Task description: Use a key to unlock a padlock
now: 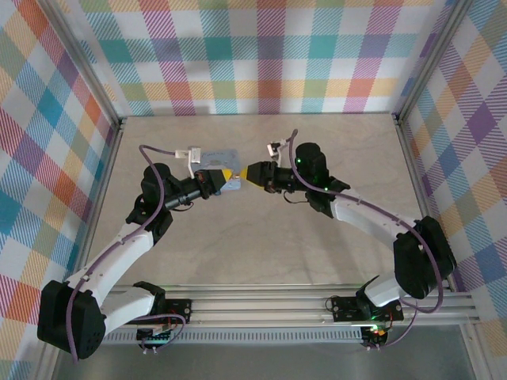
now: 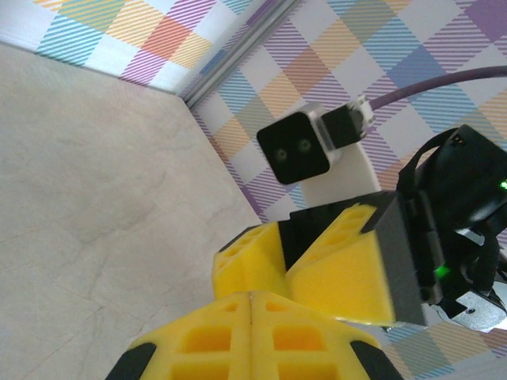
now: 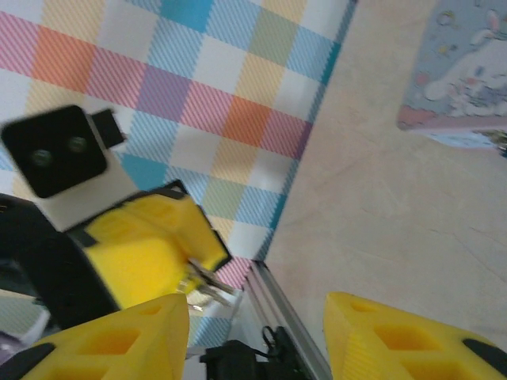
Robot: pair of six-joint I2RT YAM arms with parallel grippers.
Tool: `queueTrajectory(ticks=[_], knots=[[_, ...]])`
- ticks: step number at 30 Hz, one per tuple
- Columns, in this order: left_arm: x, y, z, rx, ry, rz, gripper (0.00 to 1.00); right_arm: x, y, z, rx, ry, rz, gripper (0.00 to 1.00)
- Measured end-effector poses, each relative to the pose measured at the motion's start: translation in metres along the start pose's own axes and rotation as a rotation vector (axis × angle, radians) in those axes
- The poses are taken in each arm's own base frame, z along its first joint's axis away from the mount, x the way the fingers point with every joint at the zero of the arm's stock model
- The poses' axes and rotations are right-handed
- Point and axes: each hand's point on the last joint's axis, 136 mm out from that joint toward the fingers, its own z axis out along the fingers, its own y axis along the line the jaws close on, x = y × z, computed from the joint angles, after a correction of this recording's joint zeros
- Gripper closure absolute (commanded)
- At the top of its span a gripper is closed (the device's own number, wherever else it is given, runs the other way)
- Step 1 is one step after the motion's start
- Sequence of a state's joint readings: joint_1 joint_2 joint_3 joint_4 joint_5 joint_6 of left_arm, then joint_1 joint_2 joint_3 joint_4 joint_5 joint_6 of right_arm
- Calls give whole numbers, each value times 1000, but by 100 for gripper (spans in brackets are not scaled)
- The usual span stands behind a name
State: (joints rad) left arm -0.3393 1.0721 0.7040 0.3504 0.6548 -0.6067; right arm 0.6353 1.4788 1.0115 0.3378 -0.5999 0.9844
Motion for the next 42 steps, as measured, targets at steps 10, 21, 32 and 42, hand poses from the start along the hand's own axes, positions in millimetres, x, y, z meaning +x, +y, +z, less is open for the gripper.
queueTrajectory(ticks=[10, 21, 32, 42], knots=[[-3, -3, 0, 13, -12, -15, 100, -8, 8, 16, -73, 20, 35, 79], [-3, 2, -1, -8, -14, -25, 100, -8, 14, 18, -102, 34, 5, 100], [9, 16, -4, -51, 42, -65, 46, 3, 8, 15, -3, 120, -247, 100], [11, 15, -6, -27, 64, -111, 58, 3, 3, 10, 51, 134, -387, 100]])
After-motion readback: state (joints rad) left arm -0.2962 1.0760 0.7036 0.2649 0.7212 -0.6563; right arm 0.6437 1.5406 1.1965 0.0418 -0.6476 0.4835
